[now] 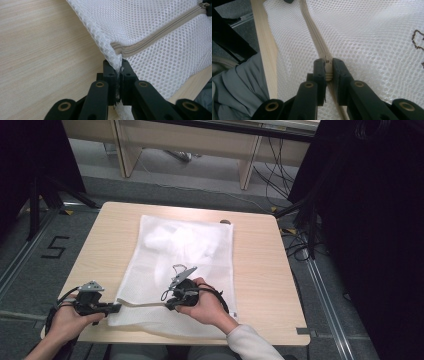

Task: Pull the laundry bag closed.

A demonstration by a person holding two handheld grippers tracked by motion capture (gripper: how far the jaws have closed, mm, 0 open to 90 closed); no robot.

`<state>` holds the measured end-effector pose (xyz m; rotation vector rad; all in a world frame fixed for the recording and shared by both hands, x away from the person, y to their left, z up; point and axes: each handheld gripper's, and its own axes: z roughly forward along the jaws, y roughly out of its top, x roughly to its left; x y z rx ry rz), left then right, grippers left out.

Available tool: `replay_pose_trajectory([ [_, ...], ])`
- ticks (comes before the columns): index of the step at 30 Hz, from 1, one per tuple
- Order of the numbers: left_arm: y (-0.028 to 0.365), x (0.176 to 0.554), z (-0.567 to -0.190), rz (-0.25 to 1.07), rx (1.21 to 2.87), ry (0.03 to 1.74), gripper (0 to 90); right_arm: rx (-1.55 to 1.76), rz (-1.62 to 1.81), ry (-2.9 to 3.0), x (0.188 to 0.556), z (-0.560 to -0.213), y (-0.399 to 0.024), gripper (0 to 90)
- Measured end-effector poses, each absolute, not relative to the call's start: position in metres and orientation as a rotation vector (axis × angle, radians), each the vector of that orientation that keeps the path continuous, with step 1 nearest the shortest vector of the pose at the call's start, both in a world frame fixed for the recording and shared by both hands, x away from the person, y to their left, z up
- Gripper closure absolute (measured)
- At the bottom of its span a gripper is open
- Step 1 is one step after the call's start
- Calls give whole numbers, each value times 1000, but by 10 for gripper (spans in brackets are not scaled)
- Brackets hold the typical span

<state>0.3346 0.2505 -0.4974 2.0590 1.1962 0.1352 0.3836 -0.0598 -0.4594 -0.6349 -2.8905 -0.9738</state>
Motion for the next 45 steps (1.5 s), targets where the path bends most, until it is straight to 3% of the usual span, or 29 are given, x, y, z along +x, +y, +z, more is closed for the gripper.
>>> replay_pose_trajectory([
  [45, 249, 335, -498, 128, 2059, 1220, 852, -630, -1004, -2884, 383, -457, -73, 826],
])
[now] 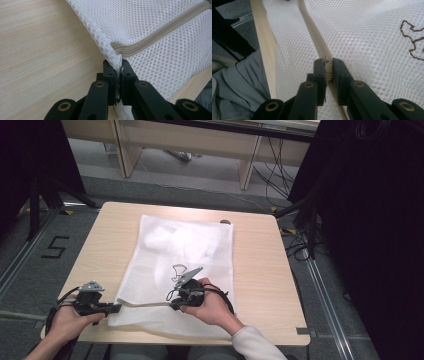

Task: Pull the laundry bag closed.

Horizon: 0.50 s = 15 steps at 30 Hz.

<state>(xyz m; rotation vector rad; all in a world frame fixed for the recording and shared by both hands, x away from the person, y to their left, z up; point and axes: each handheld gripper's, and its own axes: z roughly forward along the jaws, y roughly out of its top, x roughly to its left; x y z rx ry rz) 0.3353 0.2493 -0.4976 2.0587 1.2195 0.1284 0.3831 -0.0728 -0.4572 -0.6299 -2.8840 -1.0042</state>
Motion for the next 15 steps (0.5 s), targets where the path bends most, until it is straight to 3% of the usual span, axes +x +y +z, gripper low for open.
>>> replay_pose_trajectory([
  [15, 250, 335, -497, 125, 2074, 1204, 852, -646, -998, -2874, 383, -455, -79, 826],
])
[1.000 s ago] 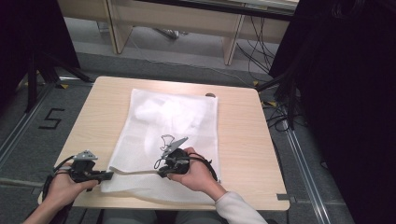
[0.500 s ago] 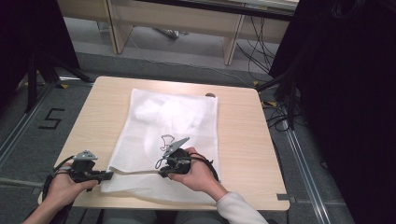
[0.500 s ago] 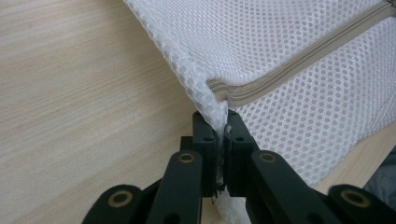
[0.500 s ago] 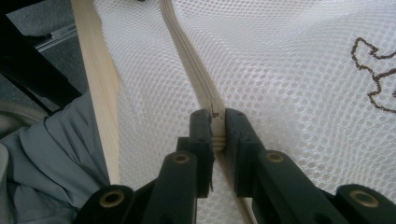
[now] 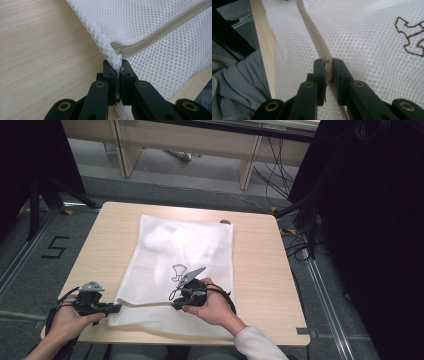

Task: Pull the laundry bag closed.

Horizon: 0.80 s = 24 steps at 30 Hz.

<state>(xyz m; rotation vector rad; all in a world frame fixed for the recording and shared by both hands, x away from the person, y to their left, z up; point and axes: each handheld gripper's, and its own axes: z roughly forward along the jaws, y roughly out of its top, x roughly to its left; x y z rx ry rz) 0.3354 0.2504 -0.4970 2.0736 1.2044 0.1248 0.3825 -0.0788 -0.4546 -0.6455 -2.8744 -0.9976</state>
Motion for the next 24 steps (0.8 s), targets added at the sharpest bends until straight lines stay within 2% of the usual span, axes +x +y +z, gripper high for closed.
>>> replay_pose_trajectory([
  [24, 250, 335, -498, 127, 2059, 1222, 851, -686, -983, -2870, 381, -453, -85, 826],
])
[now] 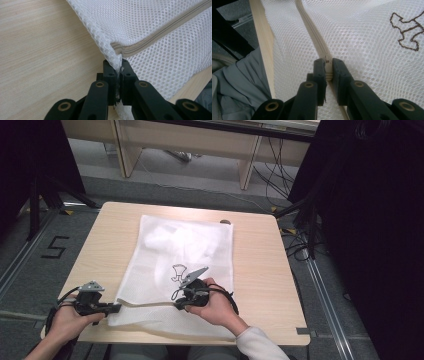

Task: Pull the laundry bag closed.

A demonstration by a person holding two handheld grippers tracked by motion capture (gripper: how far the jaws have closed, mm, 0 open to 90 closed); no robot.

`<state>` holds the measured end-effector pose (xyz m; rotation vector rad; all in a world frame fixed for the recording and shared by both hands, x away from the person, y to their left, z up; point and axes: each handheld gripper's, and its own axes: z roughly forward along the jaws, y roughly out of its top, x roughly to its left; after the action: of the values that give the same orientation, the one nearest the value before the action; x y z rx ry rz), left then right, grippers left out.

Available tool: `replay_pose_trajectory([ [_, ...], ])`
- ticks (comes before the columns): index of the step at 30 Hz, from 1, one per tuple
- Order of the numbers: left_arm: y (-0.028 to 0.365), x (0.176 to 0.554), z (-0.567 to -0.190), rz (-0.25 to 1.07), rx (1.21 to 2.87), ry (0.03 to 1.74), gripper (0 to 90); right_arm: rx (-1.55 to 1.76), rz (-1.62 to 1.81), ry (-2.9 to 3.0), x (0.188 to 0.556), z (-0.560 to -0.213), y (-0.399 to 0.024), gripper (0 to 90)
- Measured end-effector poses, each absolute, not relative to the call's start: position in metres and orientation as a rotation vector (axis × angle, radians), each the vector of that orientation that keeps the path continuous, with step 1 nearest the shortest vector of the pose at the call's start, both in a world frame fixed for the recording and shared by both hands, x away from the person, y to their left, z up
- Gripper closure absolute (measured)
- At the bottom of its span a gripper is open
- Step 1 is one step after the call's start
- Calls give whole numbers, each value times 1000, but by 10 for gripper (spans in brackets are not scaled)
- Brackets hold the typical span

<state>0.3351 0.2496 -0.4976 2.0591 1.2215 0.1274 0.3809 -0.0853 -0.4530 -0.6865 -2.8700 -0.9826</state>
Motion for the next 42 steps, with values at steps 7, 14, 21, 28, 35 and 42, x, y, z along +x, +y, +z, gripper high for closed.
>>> replay_pose_trajectory([
  [7, 249, 335, -498, 139, 2051, 1223, 852, -667, -988, -2869, 382, -453, -88, 826],
  [14, 252, 336, -497, 116, 2090, 1196, 851, -676, -986, -2872, 381, -452, -91, 826],
  [21, 251, 335, -498, 130, 2063, 1200, 851, -677, -1000, -2869, 381, -453, -93, 826],
  [28, 251, 335, -499, 131, 2066, 1198, 851, -678, -989, -2869, 381, -452, -97, 826],
  [35, 251, 335, -498, 133, 2068, 1197, 851, -674, -996, -2873, 382, -451, -101, 826],
  [42, 251, 335, -499, 126, 2064, 1197, 851, -689, -988, -2873, 380, -450, -104, 826],
])
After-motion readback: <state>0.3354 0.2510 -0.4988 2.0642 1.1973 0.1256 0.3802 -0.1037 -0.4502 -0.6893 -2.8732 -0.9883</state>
